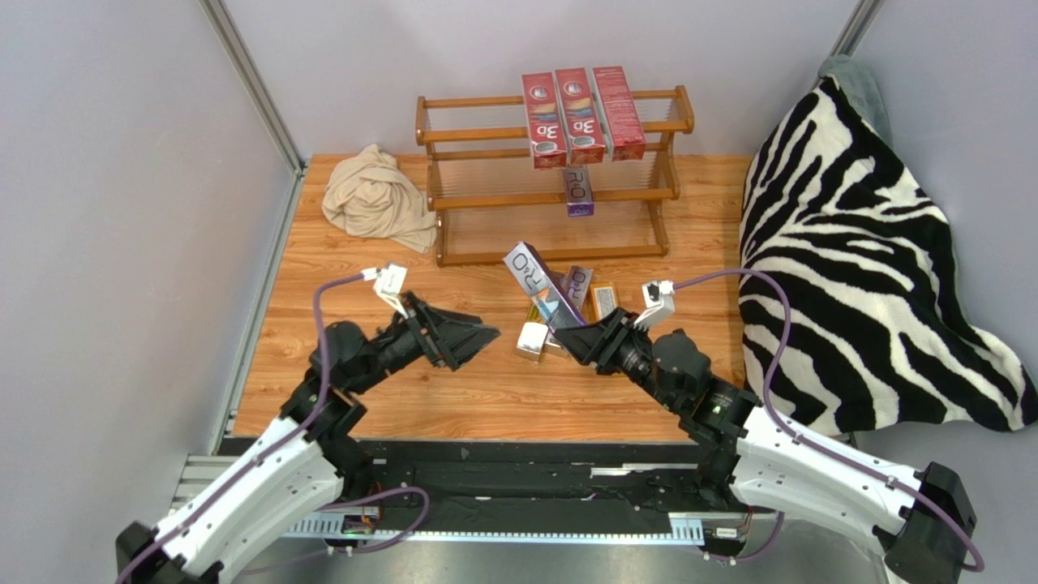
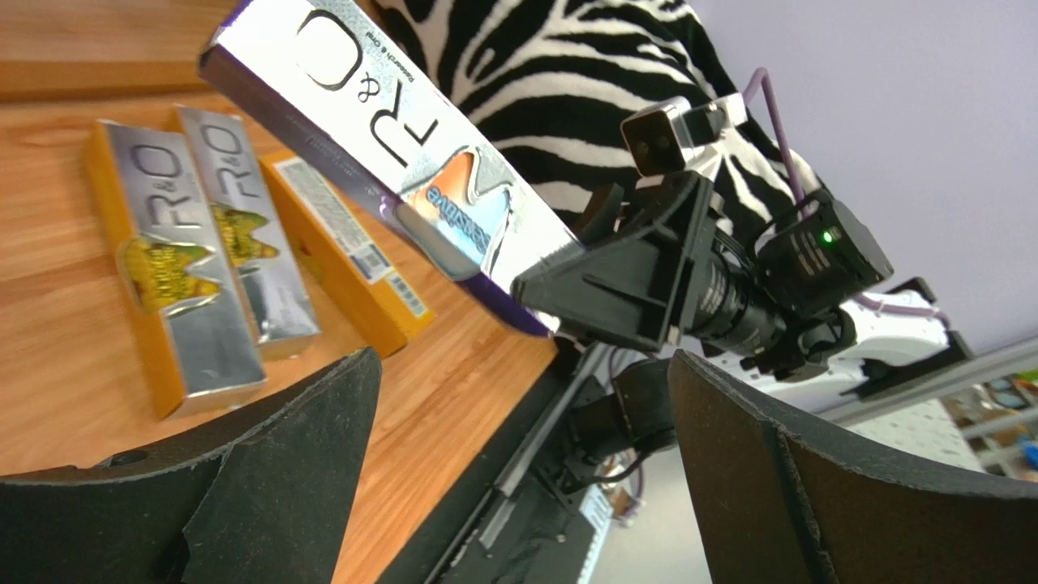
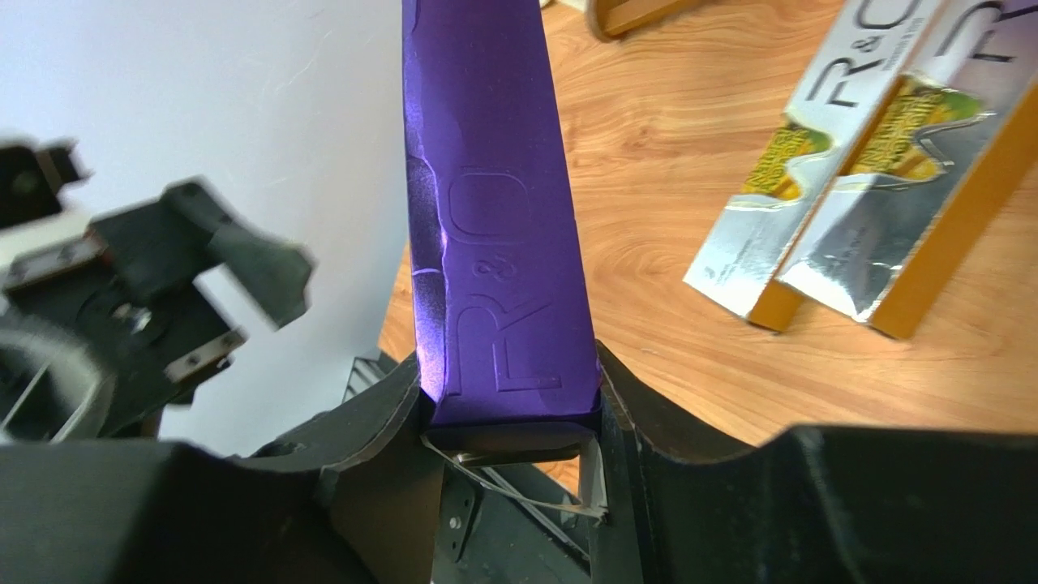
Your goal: Place and organize the toothpastes onto the shelf
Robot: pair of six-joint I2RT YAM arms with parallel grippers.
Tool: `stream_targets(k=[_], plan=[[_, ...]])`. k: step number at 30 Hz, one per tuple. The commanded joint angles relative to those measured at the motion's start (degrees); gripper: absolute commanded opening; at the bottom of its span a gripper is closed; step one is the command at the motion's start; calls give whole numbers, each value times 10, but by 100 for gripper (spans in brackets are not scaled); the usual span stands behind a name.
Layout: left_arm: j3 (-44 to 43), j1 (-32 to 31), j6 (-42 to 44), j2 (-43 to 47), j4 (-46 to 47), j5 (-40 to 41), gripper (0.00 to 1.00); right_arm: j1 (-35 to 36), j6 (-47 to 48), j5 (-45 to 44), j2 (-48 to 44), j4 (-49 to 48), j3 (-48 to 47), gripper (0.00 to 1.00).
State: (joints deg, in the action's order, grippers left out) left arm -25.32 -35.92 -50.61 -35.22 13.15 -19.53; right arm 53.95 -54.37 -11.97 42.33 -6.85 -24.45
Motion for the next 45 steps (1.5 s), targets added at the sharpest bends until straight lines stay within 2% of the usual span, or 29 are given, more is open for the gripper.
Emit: stream_targets(k=[1,4,9,15,20,26,30,34,45], plan=[[12,0,60,101,-184,67,98,-46,-15,52,-8,-38,-16,27],[13,-1,65,125,-217,82,99,-78,-9,64,-22,-29,-17,27],[7,-1,60,98,-206,60,99,-160,8,92,-47,22,-33,27],[3,-1,60,87,-196,48,99,-293,12,191,-67,47,-42,27],[9,-1,54,102,-202,52,99,-369,15,249,-64,49,-50,27],[17,0,52,117,-206,58,99,-440,11,292,-3,4,-65,27],[19,-1,52,118,-208,57,98,-490,-7,330,79,-41,-84,25],[27,-1,47,127,-205,54,98,-513,-14,360,151,-97,-106,25],[43,0,46,133,-206,49,98,-555,-23,401,233,-132,-188,25]])
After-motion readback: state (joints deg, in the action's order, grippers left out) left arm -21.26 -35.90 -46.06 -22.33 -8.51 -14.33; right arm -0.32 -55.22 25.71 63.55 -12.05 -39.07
